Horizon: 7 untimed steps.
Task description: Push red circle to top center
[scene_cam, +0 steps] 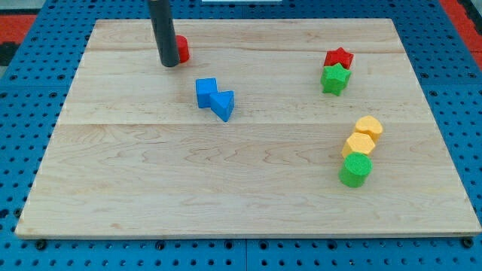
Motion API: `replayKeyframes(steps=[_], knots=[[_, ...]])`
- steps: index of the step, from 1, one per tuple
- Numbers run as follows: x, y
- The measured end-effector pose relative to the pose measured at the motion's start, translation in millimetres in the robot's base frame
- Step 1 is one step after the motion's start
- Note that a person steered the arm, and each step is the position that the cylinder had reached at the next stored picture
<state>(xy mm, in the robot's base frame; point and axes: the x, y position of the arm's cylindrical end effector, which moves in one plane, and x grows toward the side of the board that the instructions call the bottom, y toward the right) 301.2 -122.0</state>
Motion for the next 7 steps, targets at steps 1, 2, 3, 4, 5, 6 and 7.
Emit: replayKeyframes(steps=[1, 2, 3, 4, 5, 6, 7], knots=[[-22.1, 44.2], [-14.4, 25.8], [-21.9, -23.3], [-57.0, 11.5], [-59.4, 94.8], [-53.5, 118.8], [-9.8, 149.6]])
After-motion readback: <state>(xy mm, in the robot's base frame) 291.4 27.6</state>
